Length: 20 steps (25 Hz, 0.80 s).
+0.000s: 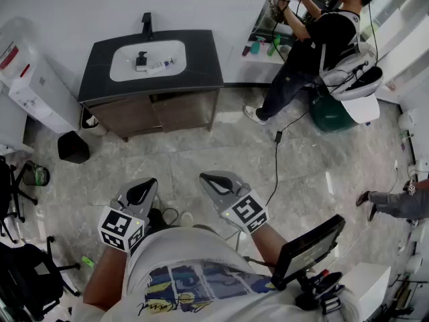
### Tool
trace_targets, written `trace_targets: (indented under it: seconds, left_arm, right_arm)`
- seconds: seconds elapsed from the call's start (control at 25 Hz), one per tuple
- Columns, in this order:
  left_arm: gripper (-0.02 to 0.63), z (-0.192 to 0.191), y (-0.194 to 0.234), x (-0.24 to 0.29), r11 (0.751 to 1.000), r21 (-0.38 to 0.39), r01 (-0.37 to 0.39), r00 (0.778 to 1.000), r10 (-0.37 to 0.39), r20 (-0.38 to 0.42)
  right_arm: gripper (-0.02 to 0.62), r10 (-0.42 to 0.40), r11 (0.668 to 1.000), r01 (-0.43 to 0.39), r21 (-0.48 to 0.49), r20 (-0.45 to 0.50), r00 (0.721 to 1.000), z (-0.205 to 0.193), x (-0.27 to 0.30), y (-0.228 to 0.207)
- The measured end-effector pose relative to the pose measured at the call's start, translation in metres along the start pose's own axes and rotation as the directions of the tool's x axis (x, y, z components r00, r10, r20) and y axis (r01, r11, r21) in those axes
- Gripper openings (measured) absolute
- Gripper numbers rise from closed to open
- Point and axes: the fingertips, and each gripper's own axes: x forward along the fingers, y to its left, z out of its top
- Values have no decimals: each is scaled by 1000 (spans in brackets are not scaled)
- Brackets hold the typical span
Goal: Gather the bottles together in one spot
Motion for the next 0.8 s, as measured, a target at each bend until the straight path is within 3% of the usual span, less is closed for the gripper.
trace_targets:
  seconds: [0.36, 0.8]
  left_arm:
    - [2, 14, 34, 13, 1000, -9, 7, 1000, -7, 27]
    - [2, 45, 119, 51, 996, -37, 76, 995, -73, 60]
  right_arm:
    - [0, -29, 999, 30, 17, -13, 999, 6, 25, -17]
    - [2, -95, 994, 98, 57, -41, 995, 28, 95, -58]
